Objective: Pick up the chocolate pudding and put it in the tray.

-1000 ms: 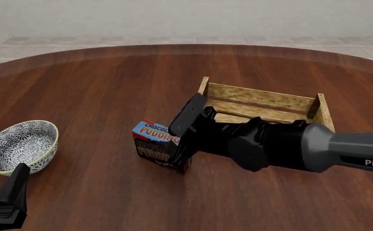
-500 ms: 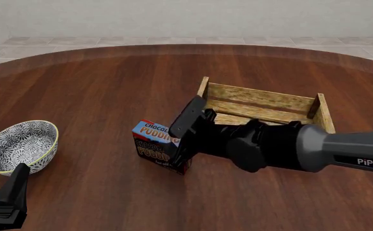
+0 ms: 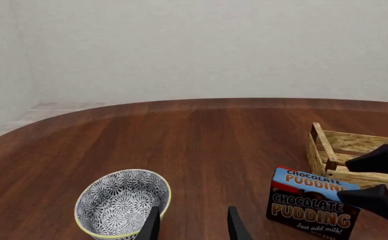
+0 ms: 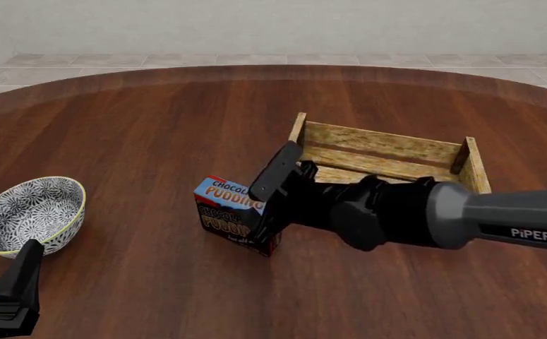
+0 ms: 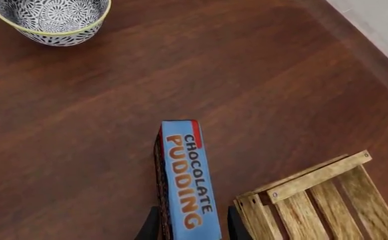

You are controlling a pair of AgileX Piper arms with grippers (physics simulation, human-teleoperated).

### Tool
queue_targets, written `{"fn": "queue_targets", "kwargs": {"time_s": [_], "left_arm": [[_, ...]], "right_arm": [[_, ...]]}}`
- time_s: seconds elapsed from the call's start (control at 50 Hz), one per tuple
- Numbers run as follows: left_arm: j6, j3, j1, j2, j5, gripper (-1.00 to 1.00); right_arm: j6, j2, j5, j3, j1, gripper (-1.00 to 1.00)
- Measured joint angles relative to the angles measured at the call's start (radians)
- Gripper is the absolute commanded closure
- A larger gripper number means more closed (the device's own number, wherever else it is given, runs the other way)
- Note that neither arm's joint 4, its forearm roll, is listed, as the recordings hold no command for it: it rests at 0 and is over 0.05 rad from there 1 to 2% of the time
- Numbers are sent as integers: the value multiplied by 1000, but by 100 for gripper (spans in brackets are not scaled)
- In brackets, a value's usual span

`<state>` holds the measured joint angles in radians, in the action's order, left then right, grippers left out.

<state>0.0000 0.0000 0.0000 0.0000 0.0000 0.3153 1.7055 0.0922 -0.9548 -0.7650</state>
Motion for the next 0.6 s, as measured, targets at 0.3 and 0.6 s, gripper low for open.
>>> {"fn": "queue_targets", "kwargs": {"time_s": [0.3,0.6], "left_arm": [[0,0,0,0,0,-100],[0,0,0,0,0,-100]], "right_arm": [[-8,14,5,-3,3,-100],[-17,26,11,-1,4,-100]]}}
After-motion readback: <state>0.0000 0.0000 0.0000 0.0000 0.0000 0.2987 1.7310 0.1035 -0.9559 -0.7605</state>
